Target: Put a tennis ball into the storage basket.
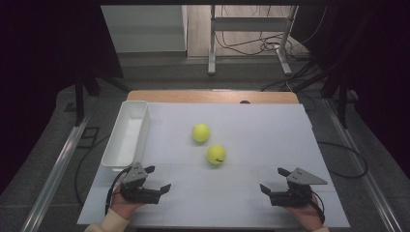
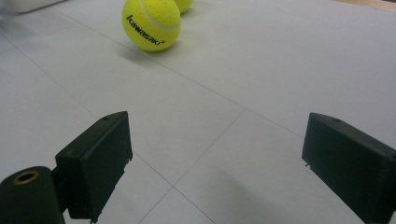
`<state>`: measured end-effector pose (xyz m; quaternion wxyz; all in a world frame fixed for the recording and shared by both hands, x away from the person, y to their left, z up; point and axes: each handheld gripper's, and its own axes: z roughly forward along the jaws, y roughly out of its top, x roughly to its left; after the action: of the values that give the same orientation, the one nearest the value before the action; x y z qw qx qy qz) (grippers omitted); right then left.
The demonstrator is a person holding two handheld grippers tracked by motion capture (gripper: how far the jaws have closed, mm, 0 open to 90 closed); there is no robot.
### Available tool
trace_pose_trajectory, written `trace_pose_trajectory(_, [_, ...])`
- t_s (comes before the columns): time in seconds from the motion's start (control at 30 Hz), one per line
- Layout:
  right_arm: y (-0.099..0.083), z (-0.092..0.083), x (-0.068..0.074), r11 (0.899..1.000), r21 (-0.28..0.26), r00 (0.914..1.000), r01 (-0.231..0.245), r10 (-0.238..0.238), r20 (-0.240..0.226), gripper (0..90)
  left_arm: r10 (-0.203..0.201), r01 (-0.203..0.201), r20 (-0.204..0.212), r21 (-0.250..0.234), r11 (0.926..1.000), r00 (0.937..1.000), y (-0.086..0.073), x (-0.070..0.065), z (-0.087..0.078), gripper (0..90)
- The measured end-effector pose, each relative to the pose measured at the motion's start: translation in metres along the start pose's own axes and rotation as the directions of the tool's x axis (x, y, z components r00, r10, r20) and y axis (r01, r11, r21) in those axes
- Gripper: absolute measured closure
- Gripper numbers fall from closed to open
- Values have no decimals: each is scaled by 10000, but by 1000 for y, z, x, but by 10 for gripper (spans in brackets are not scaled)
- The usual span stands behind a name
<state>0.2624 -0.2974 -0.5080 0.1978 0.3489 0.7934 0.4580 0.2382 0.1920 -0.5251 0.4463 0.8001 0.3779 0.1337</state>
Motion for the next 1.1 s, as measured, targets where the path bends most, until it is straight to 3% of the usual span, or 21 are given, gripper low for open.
trace_pose_trajectory(0.9, [-1,2,2,9994,258,9997,223,-222,-53,86,-149,149,88,18,9999,9999,5,-3,3,86])
trace_pose_trajectory(1.1, [0,2,3,9993,261,9996,275,-273,-99,90,-31,31,13,15,10000,10000,8,-5,2,87])
